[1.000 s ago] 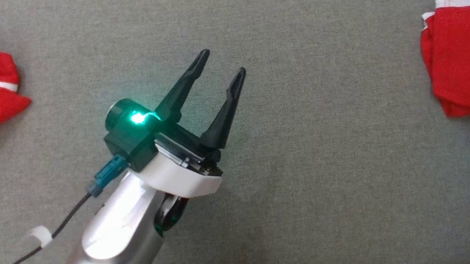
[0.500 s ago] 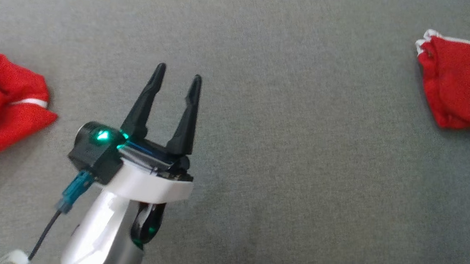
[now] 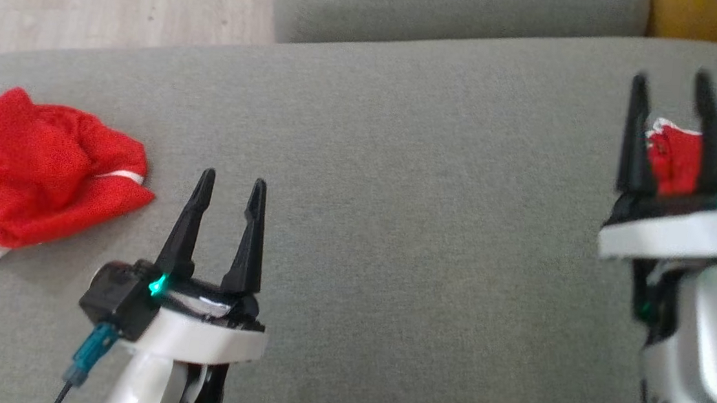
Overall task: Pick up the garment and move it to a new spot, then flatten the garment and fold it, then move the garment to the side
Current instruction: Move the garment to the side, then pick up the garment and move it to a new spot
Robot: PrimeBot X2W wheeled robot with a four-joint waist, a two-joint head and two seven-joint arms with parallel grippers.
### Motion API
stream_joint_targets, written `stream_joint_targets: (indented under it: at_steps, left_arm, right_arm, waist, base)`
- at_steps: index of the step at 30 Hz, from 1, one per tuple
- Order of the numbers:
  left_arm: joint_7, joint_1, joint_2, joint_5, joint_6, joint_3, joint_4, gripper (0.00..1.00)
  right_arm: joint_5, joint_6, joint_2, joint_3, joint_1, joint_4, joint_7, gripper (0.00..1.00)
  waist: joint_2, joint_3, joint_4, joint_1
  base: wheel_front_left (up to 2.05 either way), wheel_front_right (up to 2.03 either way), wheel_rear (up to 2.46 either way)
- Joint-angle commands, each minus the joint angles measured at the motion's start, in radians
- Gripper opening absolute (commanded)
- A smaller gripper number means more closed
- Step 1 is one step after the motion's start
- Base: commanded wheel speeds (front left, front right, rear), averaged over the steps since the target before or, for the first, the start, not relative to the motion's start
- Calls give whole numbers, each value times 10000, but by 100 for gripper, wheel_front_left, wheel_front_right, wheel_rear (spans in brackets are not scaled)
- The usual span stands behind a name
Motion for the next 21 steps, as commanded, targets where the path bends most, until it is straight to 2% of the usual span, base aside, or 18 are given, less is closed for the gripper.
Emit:
stream_joint_targets:
  at_steps: [1, 6, 13, 21]
  left_arm:
    - [-51, -93, 37, -145, 15, 395, -351, 100]
    - [-51, 231, 37, -201, 15, 374, -145, 100]
    - [-51, 504, 37, -225, 15, 525, 5, 100]
    - [-51, 677, 37, -232, 15, 663, 14, 100]
  right_arm:
    - [24, 65, 262, 188, 373, -402, -81, 100]
    - [-200, 65, 577, 238, 1643, -251, -400, 100]
    - [-221, 65, 654, 251, 2654, -332, -503, 100]
    - [52, 65, 658, 380, 3009, -389, -507, 100]
  waist:
    - [-1, -160, 165, 3]
    - [-1, -179, 259, 3]
    - [-1, -145, 310, 3]
    - [-1, -158, 276, 3]
  base:
    - [0, 0, 0]
    - [0, 0, 0]
    - [0, 0, 0]
    - [0, 0, 0]
